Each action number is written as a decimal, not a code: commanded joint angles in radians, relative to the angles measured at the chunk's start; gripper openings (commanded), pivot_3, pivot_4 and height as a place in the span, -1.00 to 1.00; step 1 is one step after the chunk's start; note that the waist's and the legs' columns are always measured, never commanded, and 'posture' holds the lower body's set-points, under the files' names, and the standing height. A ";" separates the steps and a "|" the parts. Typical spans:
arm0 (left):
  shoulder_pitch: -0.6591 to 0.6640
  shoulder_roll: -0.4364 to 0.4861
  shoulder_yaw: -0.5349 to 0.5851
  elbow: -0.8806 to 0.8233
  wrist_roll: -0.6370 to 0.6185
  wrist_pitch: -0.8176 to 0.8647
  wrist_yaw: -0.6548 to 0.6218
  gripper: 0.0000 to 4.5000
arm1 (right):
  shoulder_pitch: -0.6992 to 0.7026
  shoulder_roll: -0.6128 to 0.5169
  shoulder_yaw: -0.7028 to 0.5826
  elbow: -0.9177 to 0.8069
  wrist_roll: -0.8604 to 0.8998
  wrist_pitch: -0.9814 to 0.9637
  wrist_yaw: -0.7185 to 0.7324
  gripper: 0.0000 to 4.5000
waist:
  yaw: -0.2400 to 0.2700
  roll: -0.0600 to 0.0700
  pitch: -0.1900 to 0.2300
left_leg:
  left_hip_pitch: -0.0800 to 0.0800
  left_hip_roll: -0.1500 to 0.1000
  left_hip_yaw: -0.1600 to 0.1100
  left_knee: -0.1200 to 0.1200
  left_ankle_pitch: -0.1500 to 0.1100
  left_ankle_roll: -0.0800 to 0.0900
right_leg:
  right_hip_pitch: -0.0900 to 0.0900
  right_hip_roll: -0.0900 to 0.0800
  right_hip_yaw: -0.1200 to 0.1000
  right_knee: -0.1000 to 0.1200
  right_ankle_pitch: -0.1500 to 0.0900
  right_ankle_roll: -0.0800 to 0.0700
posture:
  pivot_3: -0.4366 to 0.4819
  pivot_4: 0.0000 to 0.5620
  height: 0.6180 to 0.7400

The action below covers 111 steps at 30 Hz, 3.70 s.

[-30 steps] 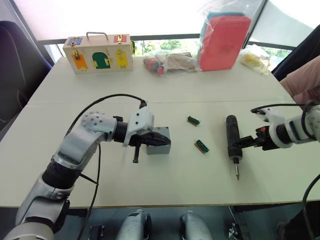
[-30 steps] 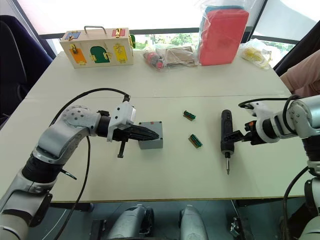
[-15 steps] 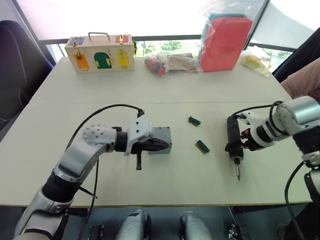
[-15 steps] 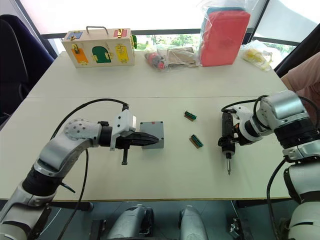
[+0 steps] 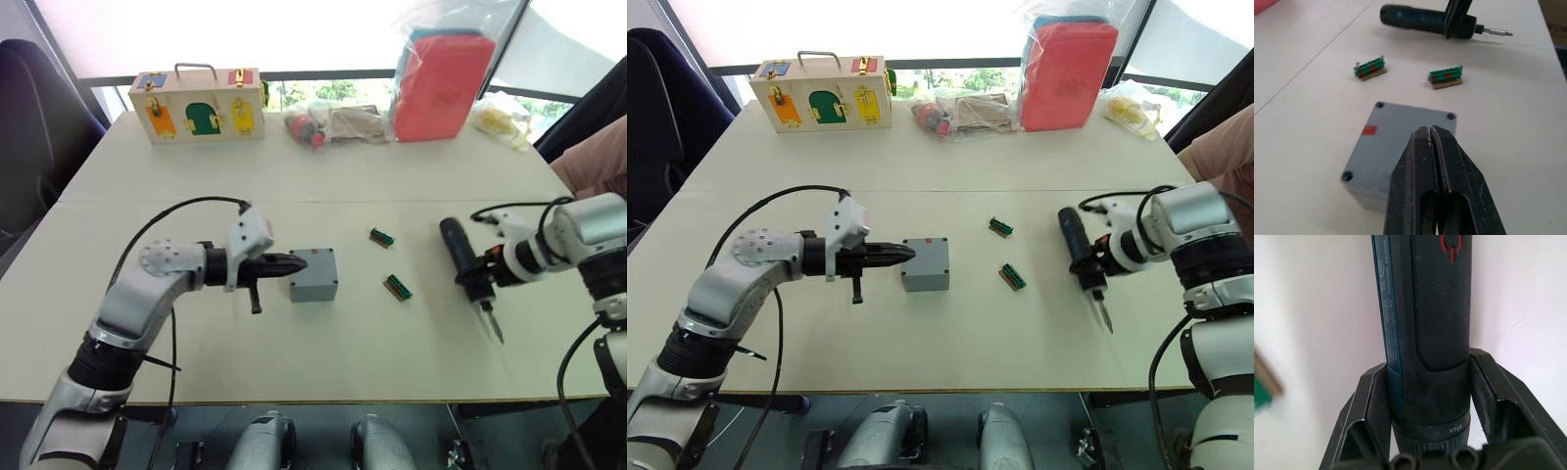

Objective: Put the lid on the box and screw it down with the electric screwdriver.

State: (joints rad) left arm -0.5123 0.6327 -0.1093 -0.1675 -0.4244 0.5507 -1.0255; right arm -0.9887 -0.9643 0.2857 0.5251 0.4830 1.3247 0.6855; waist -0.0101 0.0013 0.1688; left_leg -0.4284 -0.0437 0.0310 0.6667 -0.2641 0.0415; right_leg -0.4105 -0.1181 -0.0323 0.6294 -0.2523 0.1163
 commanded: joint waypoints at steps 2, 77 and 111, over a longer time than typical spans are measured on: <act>-0.044 0.010 0.015 0.072 0.000 -0.029 -0.046 -1.00 | -0.061 0.068 -0.359 -0.178 0.105 -0.244 0.016 -0.18 | -0.005 0.002 0.001 | 0.000 0.002 0.001 -0.002 0.004 -0.006 | -0.001 0.002 0.000 0.000 0.000 0.000 | -0.05 -0.47 1.00; -0.104 -0.035 -0.215 0.144 0.225 0.005 -0.092 -1.00 | 0.549 0.750 -0.177 -0.483 -0.171 -1.008 -0.127 -0.18 | -0.001 -0.003 -0.018 | 0.021 0.003 -0.003 -0.004 0.000 -0.001 | 0.019 0.005 0.001 0.000 -0.002 -0.002 | -0.05 -0.47 1.00; -0.147 -0.079 -0.058 0.164 0.081 0.012 -0.100 -1.00 | 0.001 0.563 -0.658 -0.715 0.322 -0.263 -0.552 -0.18 | -0.003 0.003 -0.014 | 0.001 0.002 -0.004 -0.006 0.005 -0.010 | -0.002 -0.002 0.001 0.001 -0.002 -0.003 | -0.05 -0.47 1.00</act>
State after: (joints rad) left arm -0.6221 0.5553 -0.2382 0.0223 -0.2794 0.5321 -1.1256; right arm -0.9125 -0.3492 -0.3029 -0.1600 0.7042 0.9005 0.1689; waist -0.0133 0.0045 0.1549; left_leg -0.4275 -0.0412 0.0274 0.6604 -0.2590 0.0316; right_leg -0.4128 -0.1193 -0.0312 0.6304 -0.2539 0.1129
